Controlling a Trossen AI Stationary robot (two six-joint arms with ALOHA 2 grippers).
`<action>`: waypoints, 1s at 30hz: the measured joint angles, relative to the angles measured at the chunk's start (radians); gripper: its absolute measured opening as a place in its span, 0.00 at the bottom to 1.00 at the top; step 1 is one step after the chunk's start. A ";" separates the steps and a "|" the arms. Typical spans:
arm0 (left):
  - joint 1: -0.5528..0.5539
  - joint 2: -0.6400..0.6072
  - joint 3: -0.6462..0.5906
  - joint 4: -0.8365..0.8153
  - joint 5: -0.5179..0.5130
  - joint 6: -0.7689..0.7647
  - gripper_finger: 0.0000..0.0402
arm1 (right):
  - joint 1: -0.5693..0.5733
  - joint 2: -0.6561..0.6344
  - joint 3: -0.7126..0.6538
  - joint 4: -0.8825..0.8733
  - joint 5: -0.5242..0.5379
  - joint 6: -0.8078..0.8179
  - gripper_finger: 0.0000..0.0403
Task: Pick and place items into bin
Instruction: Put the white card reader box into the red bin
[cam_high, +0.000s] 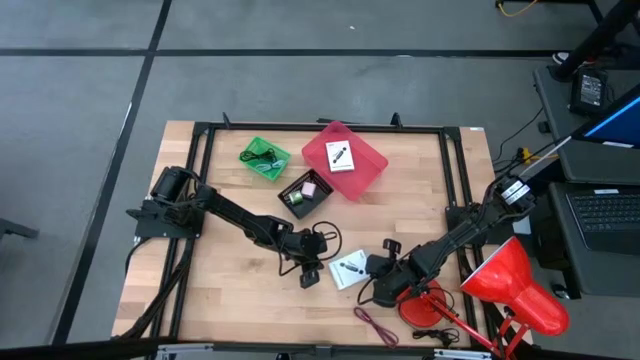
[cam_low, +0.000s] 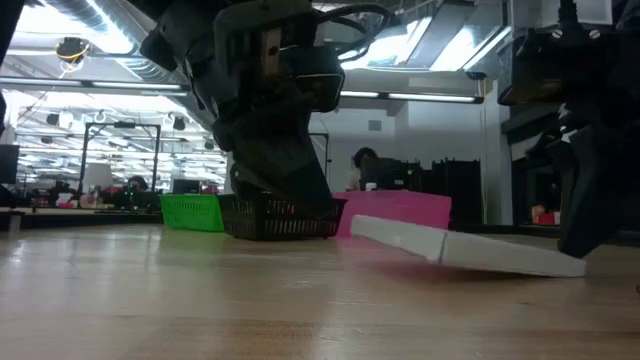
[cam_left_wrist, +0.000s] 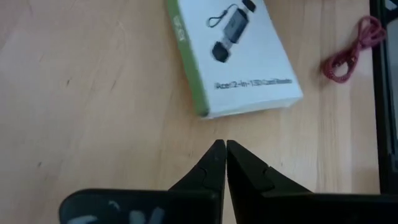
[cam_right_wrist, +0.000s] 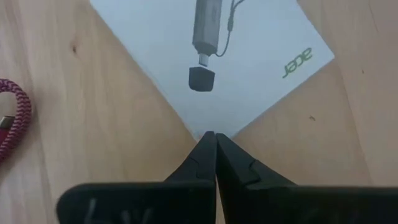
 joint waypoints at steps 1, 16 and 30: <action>0.001 0.000 0.000 0.000 -0.002 -0.010 0.03 | 0.000 0.008 0.002 0.002 0.004 -0.001 0.00; 0.040 0.000 0.000 -0.003 0.050 -0.179 0.29 | 0.000 0.044 0.002 0.022 0.007 -0.003 0.00; 0.086 0.084 0.000 0.090 0.163 -0.265 0.44 | 0.000 0.046 0.000 0.019 0.017 -0.007 0.00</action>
